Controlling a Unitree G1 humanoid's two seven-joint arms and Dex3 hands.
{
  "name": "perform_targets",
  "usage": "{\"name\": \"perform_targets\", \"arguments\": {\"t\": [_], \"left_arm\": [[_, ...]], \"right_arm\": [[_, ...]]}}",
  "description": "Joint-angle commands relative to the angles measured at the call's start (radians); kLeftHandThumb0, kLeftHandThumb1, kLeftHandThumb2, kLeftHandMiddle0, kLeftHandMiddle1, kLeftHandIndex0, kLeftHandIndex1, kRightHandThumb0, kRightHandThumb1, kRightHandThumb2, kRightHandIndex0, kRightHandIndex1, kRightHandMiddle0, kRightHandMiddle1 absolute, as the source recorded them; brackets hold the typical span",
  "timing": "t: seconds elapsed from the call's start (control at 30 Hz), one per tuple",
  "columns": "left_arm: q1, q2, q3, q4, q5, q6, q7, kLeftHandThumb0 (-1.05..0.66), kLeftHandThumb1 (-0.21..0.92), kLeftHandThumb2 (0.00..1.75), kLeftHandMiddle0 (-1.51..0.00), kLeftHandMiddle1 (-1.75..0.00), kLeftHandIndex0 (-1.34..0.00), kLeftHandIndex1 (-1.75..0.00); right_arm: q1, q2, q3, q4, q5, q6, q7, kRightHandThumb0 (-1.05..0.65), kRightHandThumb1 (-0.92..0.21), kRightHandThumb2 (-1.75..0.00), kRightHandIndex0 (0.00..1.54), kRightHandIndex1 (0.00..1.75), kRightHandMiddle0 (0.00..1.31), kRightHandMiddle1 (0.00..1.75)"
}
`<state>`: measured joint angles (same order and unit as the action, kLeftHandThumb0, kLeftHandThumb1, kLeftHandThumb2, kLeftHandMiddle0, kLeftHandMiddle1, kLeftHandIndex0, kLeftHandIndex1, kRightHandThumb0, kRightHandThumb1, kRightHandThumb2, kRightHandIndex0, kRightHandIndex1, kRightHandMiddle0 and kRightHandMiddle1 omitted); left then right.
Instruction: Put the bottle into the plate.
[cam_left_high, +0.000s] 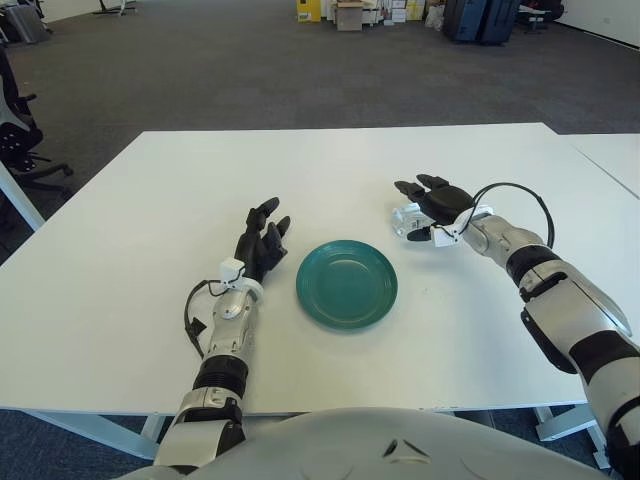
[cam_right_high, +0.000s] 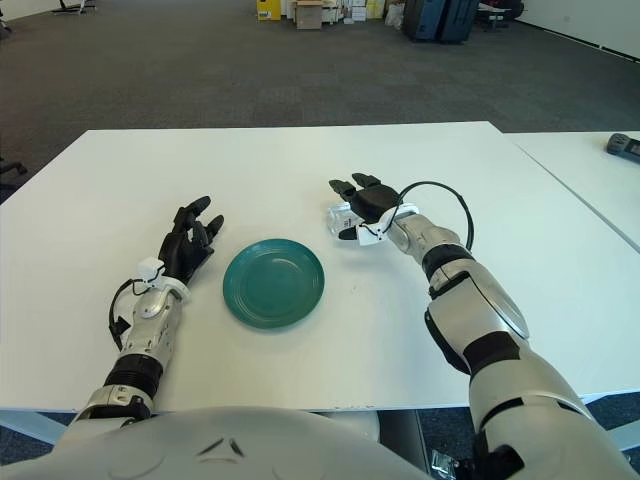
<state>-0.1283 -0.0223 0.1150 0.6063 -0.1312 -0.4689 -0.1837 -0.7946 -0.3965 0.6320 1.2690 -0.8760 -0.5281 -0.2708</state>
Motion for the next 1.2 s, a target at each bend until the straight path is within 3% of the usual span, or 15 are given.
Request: {"name": "perform_targets", "arguments": {"t": [0.0, 0.6, 0.8, 0.87, 1.17], "left_arm": [[-0.005, 0.007, 0.000, -0.018, -0.005, -0.010, -0.008, -0.81, 0.92, 0.95, -0.60, -0.03, -0.03, -0.87], [0.016, 0.009, 0.002, -0.056, -0.025, -0.005, -0.016, -0.81, 0.92, 0.96, -0.64, -0.04, -0.05, -0.88], [0.026, 0.008, 0.006, -0.071, -0.038, 0.004, -0.022, -0.81, 0.92, 0.95, -0.64, -0.04, -0.06, -0.89], [0.028, 0.008, 0.008, -0.074, -0.042, 0.005, -0.024, -0.81, 0.92, 0.94, -0.64, -0.04, -0.07, -0.90], [0.037, 0.009, 0.011, -0.084, -0.053, -0.004, -0.032, -0.82, 0.92, 0.94, -0.66, -0.05, -0.09, -0.91]], "right_arm": [[-0.002, 0.016, 0.021, 0.024, -0.009, 0.027, 0.008, -1.05, -0.92, -0.54, 0.00, 0.00, 0.00, 0.06], [0.057, 0.035, 0.049, 0.061, 0.009, 0.077, 0.048, -1.05, -0.92, -0.49, 0.00, 0.00, 0.00, 0.09], [0.089, 0.050, 0.045, 0.082, 0.018, 0.110, 0.049, -0.93, -0.92, -0.32, 0.07, 0.01, 0.00, 0.21], [0.090, 0.052, 0.041, 0.082, 0.027, 0.118, 0.062, -0.87, -0.92, -0.24, 0.15, 0.02, 0.00, 0.35], [0.091, 0.060, 0.040, 0.083, 0.038, 0.139, 0.076, -0.76, -0.91, -0.16, 0.33, 0.06, 0.00, 0.60]]}}
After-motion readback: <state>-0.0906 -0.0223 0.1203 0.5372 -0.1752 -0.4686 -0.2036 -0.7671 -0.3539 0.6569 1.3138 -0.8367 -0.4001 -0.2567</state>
